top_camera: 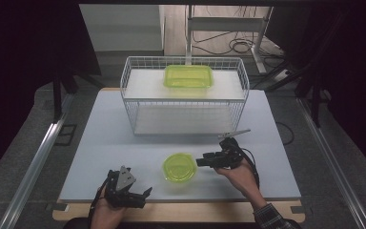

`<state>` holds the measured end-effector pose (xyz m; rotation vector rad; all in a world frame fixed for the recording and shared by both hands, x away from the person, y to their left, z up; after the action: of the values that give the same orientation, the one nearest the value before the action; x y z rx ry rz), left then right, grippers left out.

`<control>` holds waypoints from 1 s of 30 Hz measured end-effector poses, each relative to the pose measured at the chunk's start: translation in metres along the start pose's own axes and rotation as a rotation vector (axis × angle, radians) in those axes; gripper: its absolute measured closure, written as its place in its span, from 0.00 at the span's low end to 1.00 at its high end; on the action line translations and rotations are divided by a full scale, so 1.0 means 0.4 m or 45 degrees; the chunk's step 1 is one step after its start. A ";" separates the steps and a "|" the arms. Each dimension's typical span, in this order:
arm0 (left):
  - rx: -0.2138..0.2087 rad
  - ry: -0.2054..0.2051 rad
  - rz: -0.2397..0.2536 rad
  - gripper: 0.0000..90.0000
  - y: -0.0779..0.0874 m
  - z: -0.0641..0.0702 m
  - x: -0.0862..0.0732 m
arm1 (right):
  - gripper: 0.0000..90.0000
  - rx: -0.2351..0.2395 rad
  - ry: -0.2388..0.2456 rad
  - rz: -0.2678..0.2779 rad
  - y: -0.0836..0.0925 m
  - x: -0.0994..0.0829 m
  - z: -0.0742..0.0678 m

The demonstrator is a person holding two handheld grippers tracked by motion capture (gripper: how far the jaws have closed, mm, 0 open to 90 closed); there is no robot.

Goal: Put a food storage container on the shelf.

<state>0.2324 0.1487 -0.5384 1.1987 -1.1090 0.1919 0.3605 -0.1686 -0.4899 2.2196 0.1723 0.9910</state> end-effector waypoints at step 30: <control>0.001 -0.015 -0.016 0.01 -0.002 0.002 0.000 | 0.90 0.242 -0.266 -0.141 -0.084 0.031 0.031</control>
<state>0.2323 0.1476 -0.5392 1.2086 -1.1110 0.1759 0.3829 -0.1453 -0.5097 2.4401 0.3016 0.7024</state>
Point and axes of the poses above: each handheld gripper's, and its own axes: y roughly backward along the jaws, x roughly out of its top, z roughly to its right, the point moved 2 cm from there along -y, roughly forward along the jaws, and after that the axes turned 1 degree about -z, right-handed, at the moved point
